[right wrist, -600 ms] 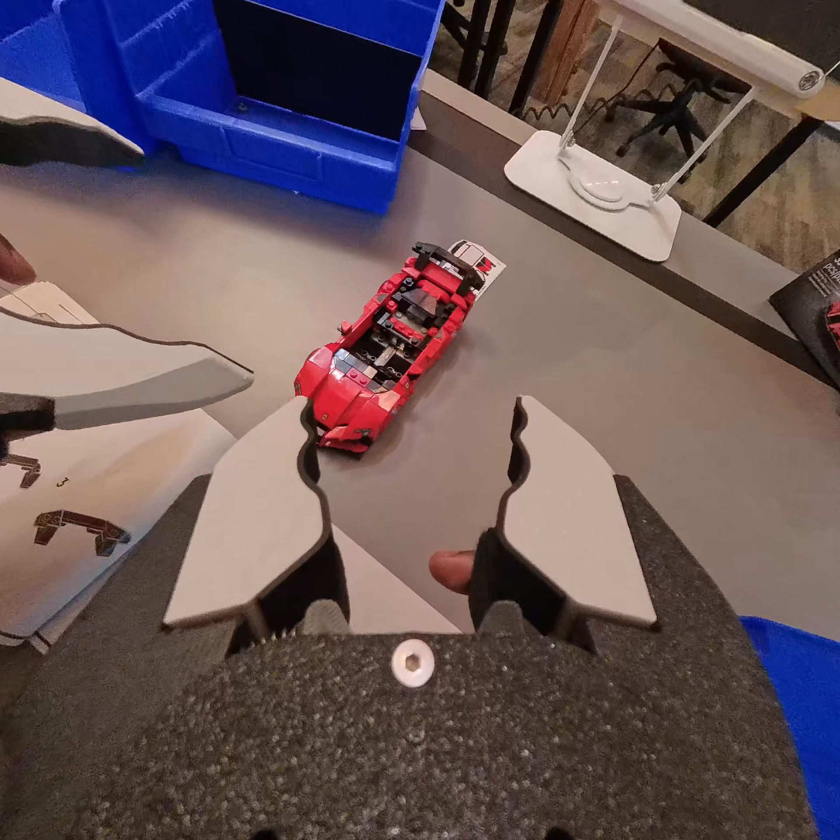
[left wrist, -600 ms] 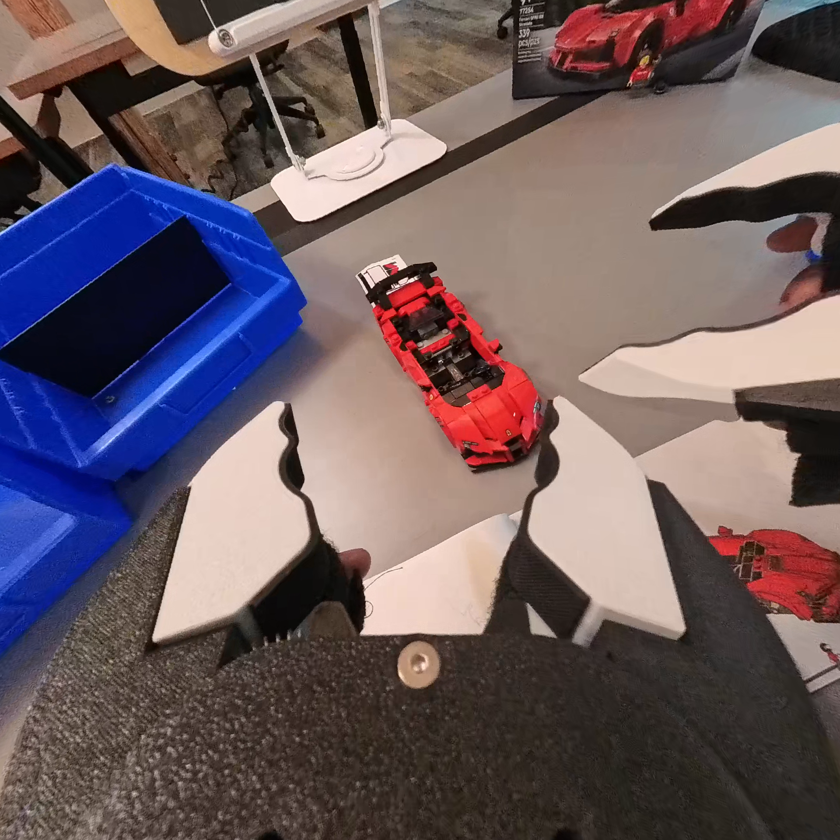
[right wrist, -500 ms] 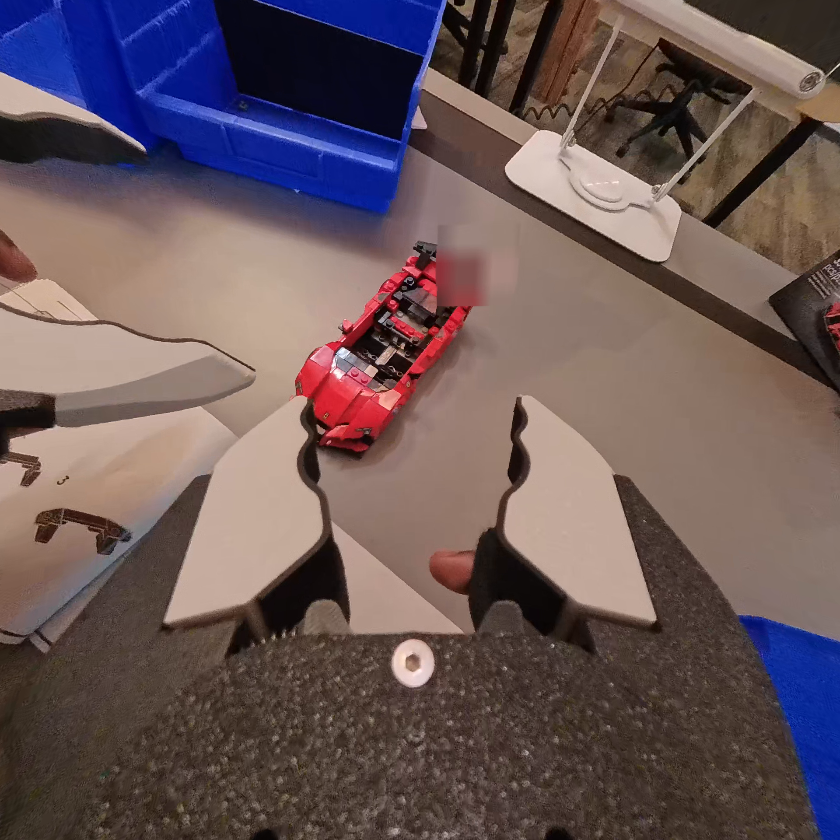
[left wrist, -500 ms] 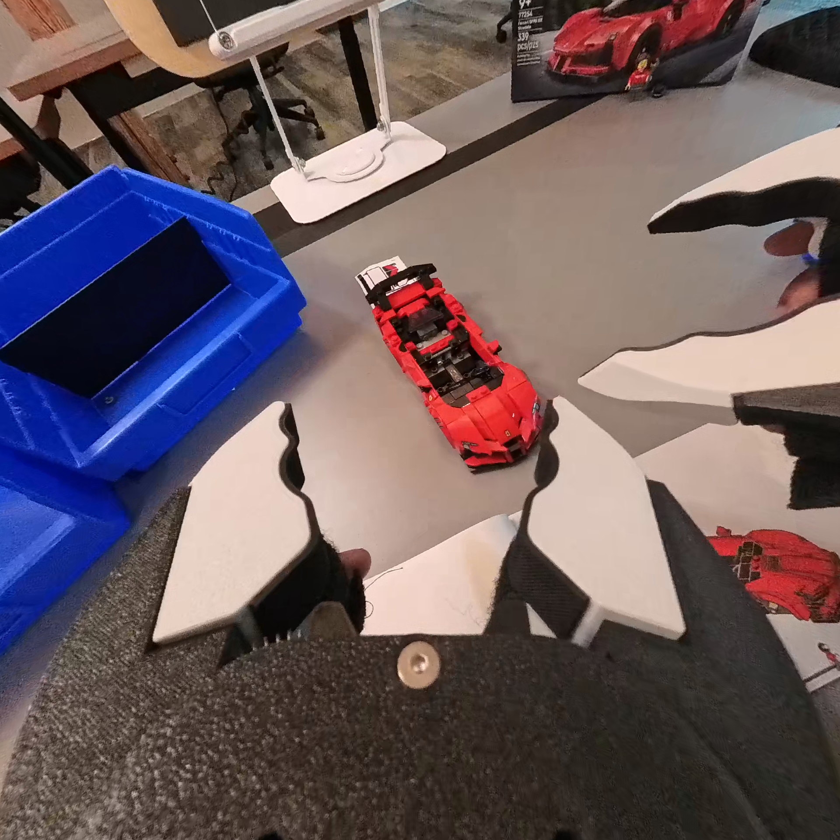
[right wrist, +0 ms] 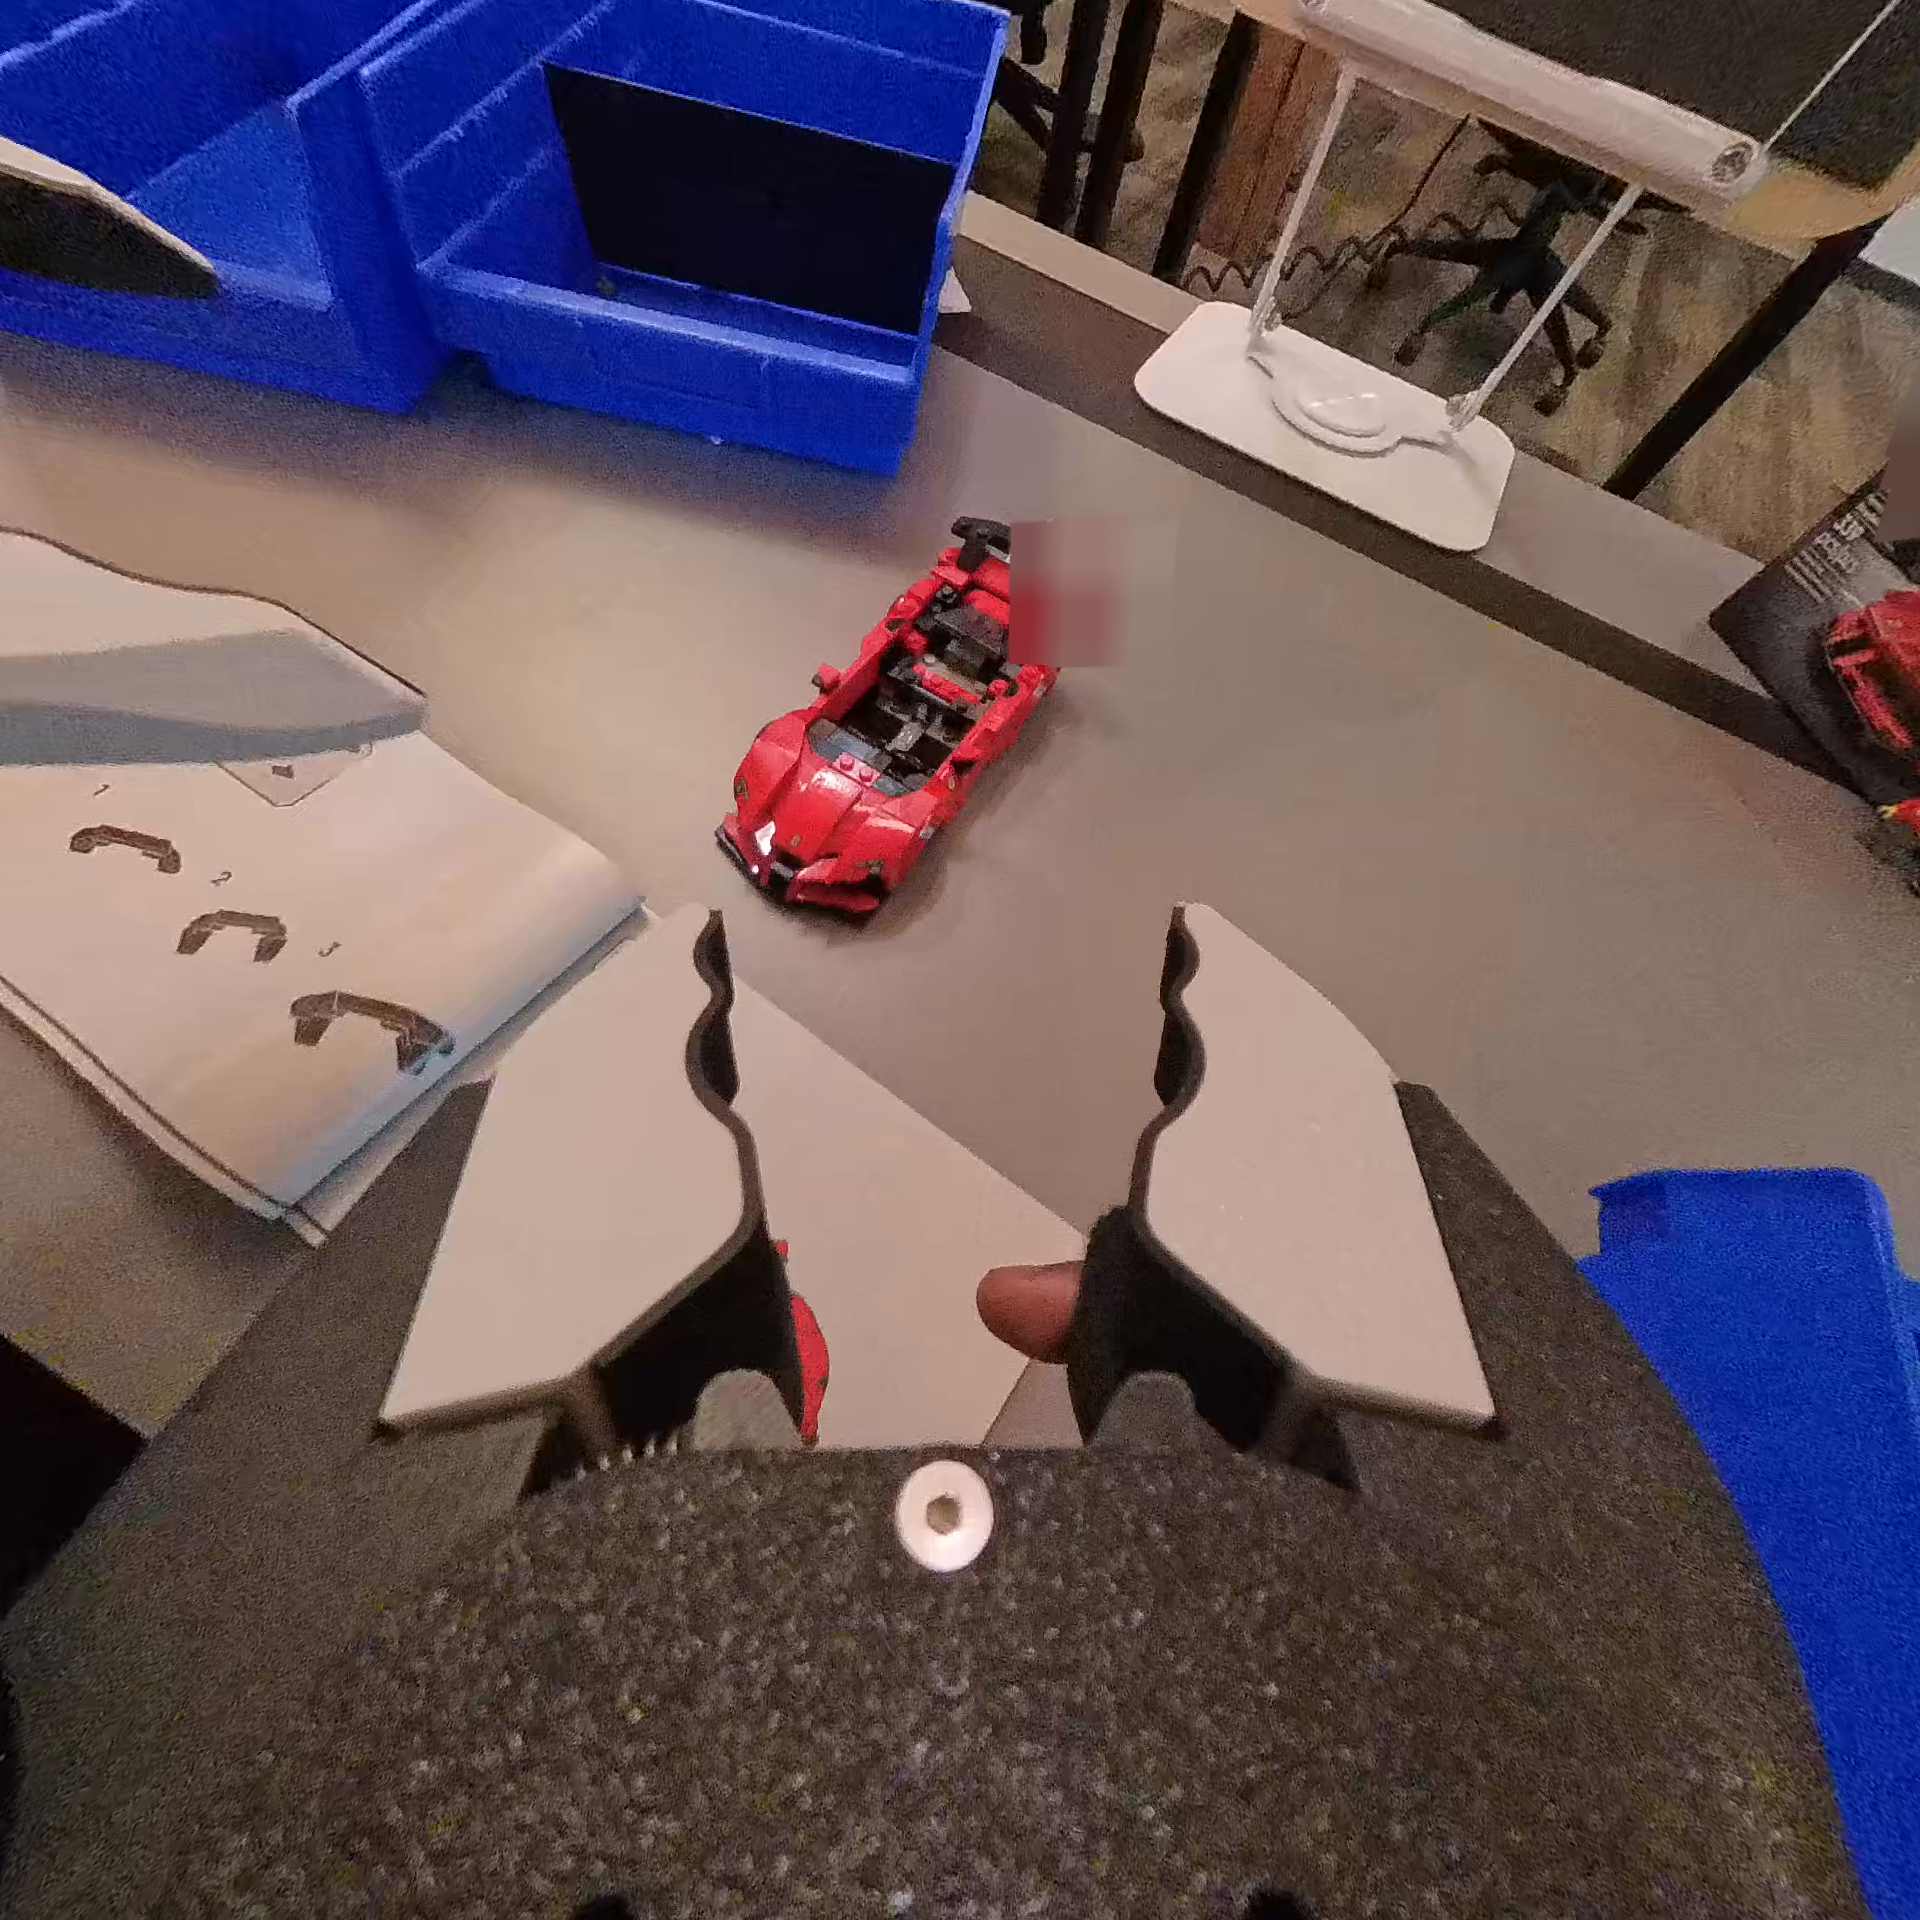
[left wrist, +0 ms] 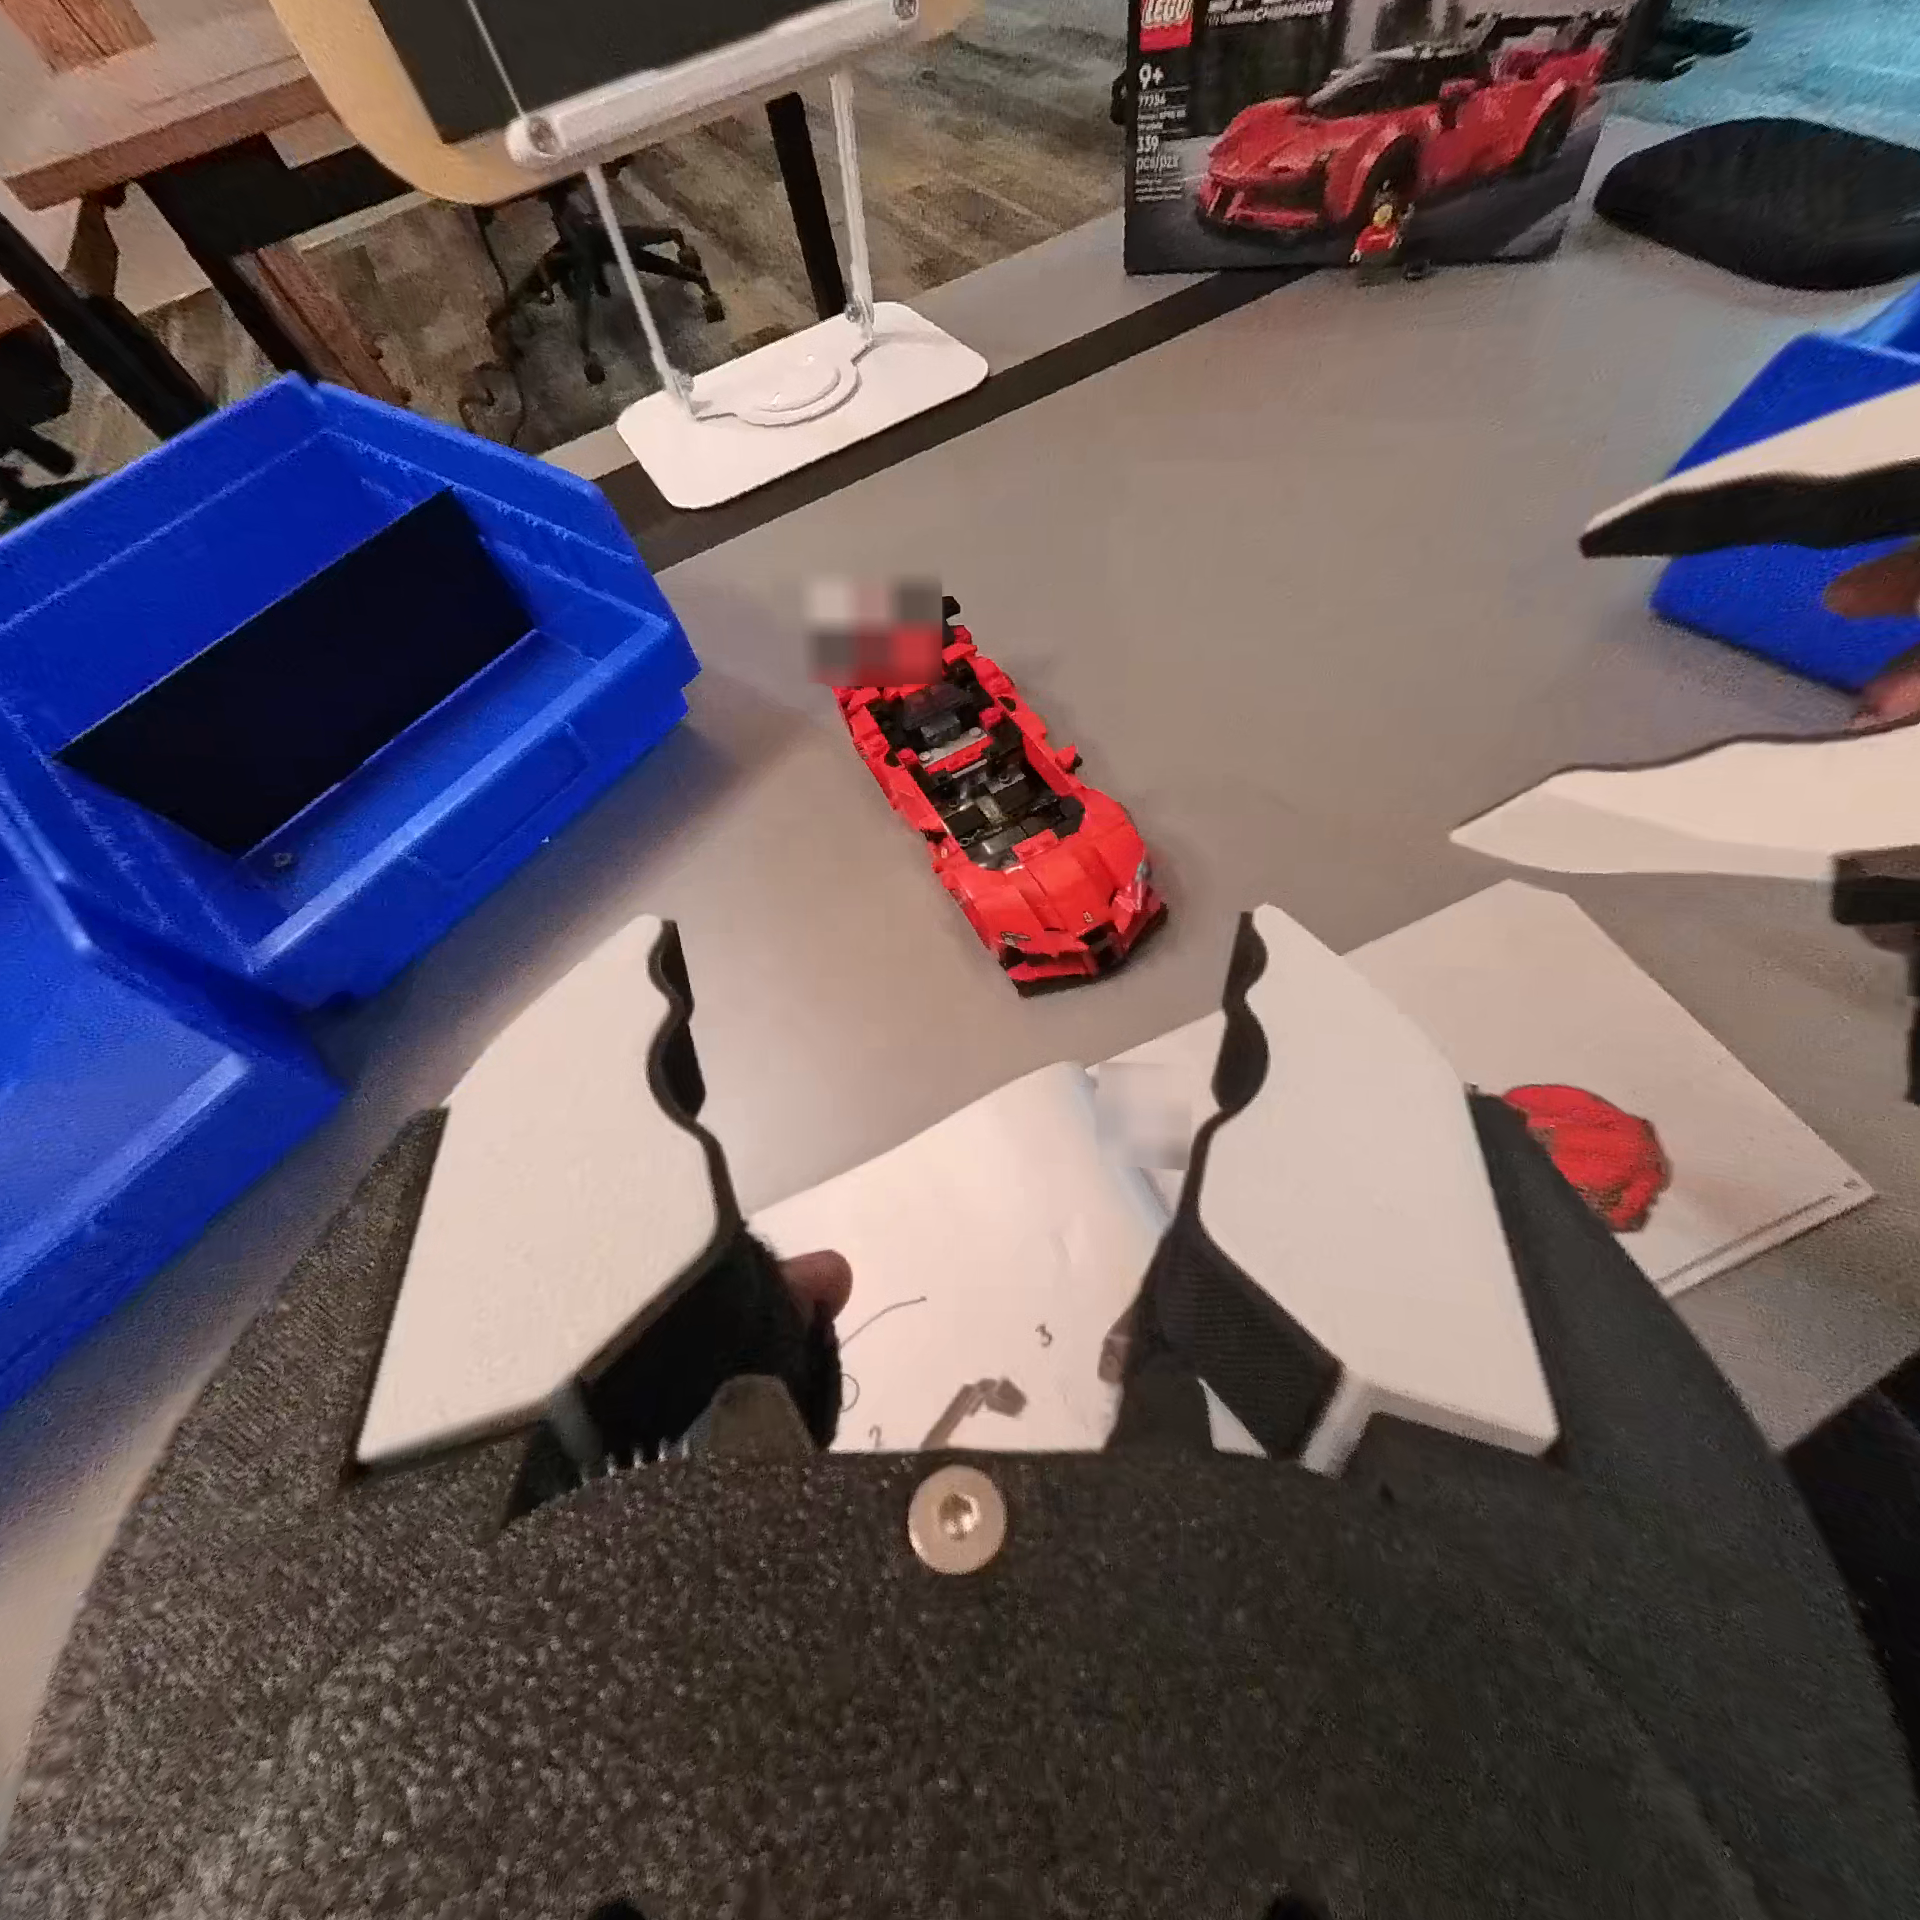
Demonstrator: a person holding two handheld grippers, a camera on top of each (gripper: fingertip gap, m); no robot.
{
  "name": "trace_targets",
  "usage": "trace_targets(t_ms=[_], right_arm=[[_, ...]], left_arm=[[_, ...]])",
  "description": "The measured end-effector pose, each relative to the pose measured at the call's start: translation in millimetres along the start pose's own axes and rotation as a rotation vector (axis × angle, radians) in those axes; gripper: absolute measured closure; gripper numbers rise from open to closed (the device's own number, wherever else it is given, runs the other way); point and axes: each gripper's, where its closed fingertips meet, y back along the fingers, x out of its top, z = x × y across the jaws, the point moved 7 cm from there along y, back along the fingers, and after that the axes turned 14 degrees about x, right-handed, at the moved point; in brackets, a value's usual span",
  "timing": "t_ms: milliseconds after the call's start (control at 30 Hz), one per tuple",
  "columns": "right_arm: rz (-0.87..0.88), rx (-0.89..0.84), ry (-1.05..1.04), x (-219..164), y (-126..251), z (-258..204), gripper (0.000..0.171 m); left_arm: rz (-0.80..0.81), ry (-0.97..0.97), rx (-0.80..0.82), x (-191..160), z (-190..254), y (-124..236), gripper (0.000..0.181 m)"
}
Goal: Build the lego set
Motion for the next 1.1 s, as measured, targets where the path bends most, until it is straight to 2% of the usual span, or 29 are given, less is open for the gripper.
trace_targets(t_ms=[100, 200, 400, 533, 600, 633, 667, 733, 833, 967, 1100], right_arm=[[0.033, 0.018, -0.032, -14, 20, -5, 0.095], [-0.018, 0.036, -0.020, -26, 25, -10, 0.091], [-0.095, 0.116, -0.014, -29, 13, -14, 0.091], [-0.260, 0.305, 0.046, -45, 3, -19, 0.094], [-0.338, 0.409, 0.090, -62, 4, -19, 0.107], [-0.374, 0.450, 0.103, -72, 5, -17, 0.119], [-0.397, 0.483, 0.111, -81, 5, -14, 0.125], [-0.403, 0.513, 0.082, -93, 3, -8, 0.136], [-0.385, 0.535, 0.107, -100, -1, -4, 0.142], [-0.357, 0.577, 0.240, -107, -5, -14, 0.140], [-0.403, 0.595, 0.218, -115, 2, -4, 0.141]], left_arm=[[0.013, 0.012, 0.032, -7, -5, 23, 0.084], [0.013, 0.024, 0.059, -18, -11, 40, 0.085], [-0.055, 0.020, 0.036, -30, -28, 36, 0.088], [-0.083, -0.011, -0.055, -33, -45, 20, 0.127], [-0.066, -0.013, -0.178, -33, -42, 9, 0.160], [-0.061, -0.017, -0.240, -33, -39, 3, 0.175], [-0.075, -0.033, -0.293, -35, -35, -4, 0.179], [-0.126, -0.081, -0.336, -40, -29, -18, 0.181], [-0.135, -0.110, -0.391, -43, -19, -32, 0.181], [-0.257, -0.236, -0.330, -71, -20, -56, 0.181], [-0.241, -0.186, -0.441, -78, -7, -52, 0.181]])
